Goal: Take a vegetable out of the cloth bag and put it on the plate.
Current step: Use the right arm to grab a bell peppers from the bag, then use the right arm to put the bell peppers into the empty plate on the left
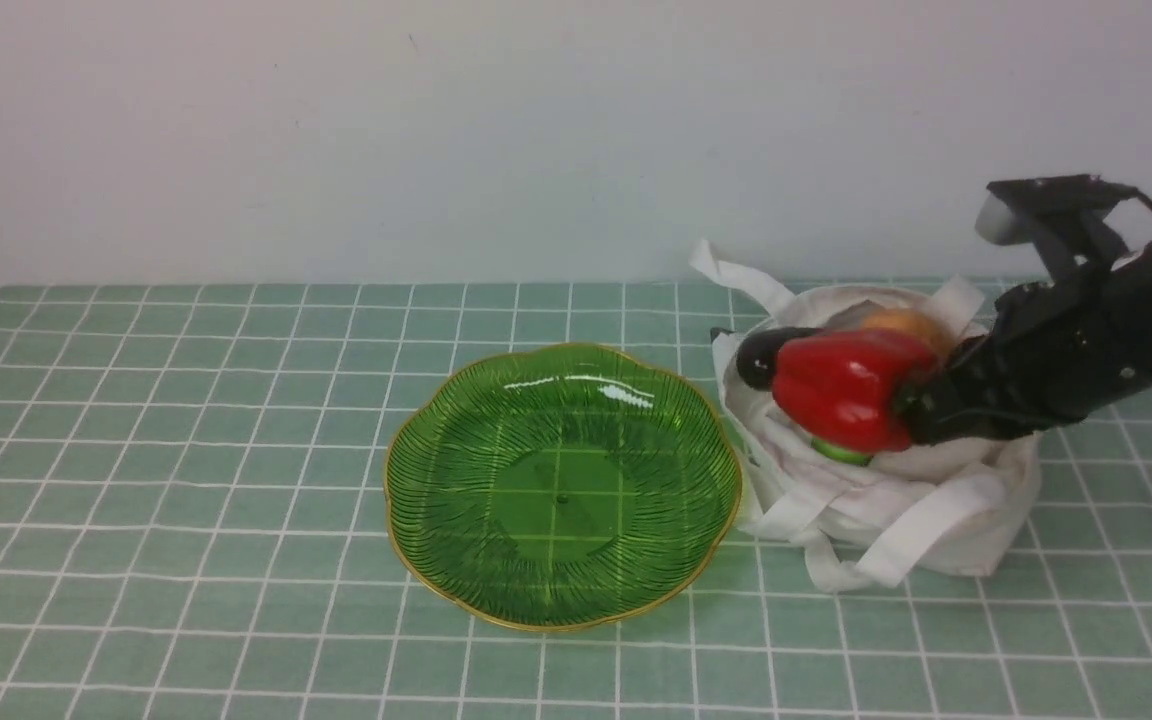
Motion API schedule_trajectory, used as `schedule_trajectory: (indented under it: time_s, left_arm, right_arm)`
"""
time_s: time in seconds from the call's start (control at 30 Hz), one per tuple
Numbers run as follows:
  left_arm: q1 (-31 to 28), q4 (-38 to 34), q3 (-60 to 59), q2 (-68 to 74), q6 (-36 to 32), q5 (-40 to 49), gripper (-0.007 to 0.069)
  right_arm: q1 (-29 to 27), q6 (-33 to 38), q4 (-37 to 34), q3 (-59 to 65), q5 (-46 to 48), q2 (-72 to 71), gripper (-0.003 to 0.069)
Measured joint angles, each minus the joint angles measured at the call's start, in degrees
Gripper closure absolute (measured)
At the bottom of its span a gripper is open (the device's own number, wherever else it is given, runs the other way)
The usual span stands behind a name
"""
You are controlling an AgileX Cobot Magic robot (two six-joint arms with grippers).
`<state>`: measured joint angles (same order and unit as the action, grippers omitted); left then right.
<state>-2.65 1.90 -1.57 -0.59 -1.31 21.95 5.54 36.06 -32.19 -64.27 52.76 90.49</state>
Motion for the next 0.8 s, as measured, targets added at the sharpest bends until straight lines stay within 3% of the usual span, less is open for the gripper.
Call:
schedule_trajectory:
  time_s: [0.23,0.3,0.37,0.63,0.8]
  left_arm:
    - [0.0,0.0,0.0,0.0,0.0,0.0,0.0632]
    - [0.0,0.0,0.0,0.0,0.0,0.0,0.0632]
    - [0.0,0.0,0.0,0.0,0.0,0.0,0.0632]
    - [0.0,0.0,0.0,0.0,0.0,0.0,0.0632]
    - [0.0,0.0,0.0,0.0,0.0,0.0,0.0632]
  right_arm:
    - [0.92,-0.99,-3.57,0.0,4.16,-5.36,0.0642]
    - [2.54,-0.91,-5.14,0.0,4.16,-5.96,0.0642]
    - [7.69,-0.57,-7.35,0.0,3.16,-6.09,0.0642]
    - [22.75,-0.22,-9.0,0.0,-15.28,2.88,0.0642]
    - [27.27,-0.33,-9.86,0.0,-29.37,11.51,0.062]
